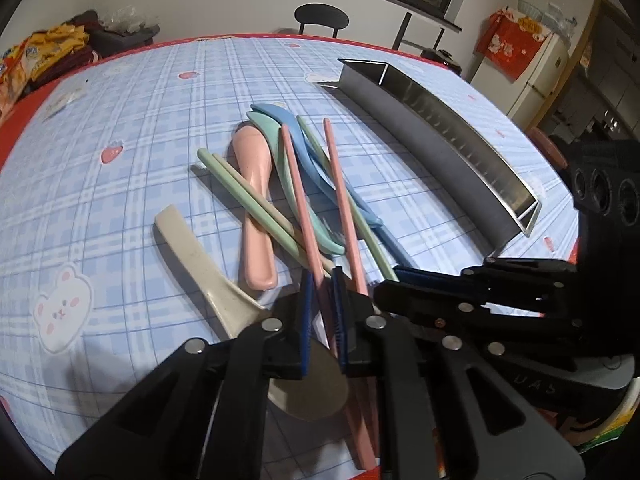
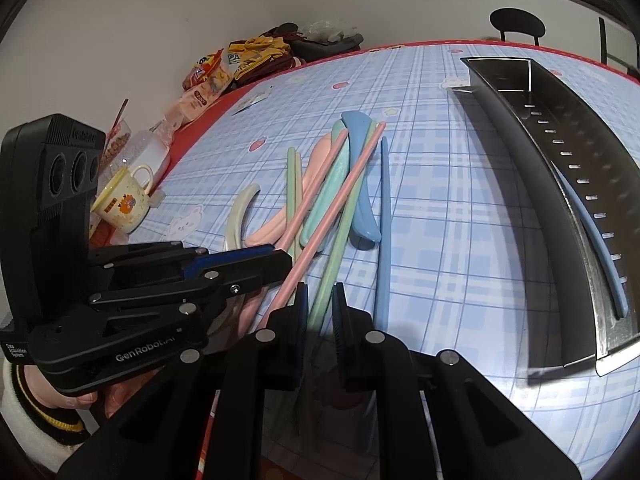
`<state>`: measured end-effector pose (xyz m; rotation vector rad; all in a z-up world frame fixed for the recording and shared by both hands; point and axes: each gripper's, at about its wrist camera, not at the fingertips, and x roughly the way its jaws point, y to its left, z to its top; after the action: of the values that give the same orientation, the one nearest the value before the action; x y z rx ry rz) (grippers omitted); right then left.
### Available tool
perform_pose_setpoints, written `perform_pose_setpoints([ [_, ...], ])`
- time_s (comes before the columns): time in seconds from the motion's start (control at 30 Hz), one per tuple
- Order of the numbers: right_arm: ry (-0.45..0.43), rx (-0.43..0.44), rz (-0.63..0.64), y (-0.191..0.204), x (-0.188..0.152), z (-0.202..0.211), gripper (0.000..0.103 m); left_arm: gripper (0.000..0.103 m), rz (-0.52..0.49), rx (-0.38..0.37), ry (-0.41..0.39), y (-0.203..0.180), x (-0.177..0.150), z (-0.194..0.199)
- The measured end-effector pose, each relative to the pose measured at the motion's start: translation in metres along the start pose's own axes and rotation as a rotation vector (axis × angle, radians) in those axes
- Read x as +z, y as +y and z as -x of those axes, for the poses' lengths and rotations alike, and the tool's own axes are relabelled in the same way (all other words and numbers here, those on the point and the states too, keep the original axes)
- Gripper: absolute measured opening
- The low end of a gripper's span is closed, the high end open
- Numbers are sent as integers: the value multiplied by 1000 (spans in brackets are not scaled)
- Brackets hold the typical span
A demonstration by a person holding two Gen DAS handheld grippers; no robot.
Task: Organize utensils
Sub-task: 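Close the left tool on the pink chopstick while the right tool holds the green chopstick, then lift the pink and green chopsticks and carry them over the caddy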
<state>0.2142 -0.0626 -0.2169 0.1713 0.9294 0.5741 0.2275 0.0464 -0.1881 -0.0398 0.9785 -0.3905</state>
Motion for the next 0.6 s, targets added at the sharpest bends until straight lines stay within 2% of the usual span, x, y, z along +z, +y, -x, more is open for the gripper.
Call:
perform_pose_setpoints([
  [0.17,-43,-19,-33,-6,0,8,7,10,26,-4,-34,1,-3,9],
  [0.6,-150,-54,-60,-12,-3,27,7,10,118,8,-136,19,-9,46],
])
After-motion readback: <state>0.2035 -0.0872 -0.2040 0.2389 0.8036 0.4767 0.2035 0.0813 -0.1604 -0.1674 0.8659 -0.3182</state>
